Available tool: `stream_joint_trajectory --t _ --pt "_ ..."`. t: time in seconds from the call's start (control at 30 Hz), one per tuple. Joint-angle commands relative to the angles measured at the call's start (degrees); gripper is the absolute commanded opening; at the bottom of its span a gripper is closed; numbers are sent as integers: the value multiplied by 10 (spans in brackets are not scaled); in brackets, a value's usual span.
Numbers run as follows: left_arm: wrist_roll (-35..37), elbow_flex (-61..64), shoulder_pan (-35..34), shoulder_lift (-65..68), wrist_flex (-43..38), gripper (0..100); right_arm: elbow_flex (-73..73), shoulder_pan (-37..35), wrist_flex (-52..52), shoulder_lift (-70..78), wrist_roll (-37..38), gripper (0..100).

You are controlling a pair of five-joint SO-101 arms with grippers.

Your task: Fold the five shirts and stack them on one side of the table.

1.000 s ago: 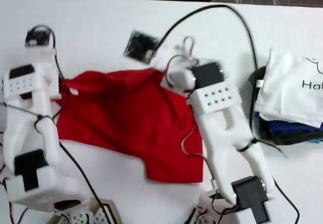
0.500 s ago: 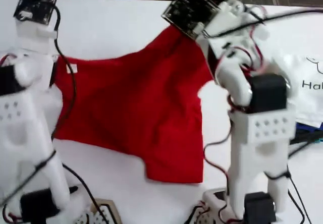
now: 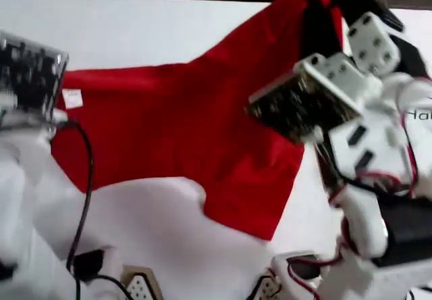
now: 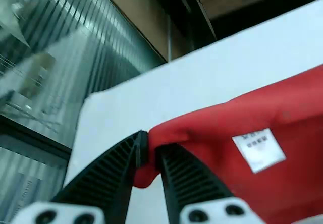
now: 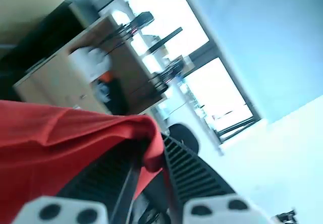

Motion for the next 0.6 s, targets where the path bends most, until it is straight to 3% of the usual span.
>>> stream_joint_trajectory --t 0.0,0.23,0.4,0.57 --pt "-7 -18 -6 -40 9 24 -22 0 -21 -43 4 20" --pt "-6 -19 -6 -91 58 24 -22 -2 1 -124 4 20" --pt "-3 -17 -6 -116 69 24 -22 -61 91 -183 1 20" --pt "-3 -17 -6 -129 73 24 -21 -69 106 -204 0 20"
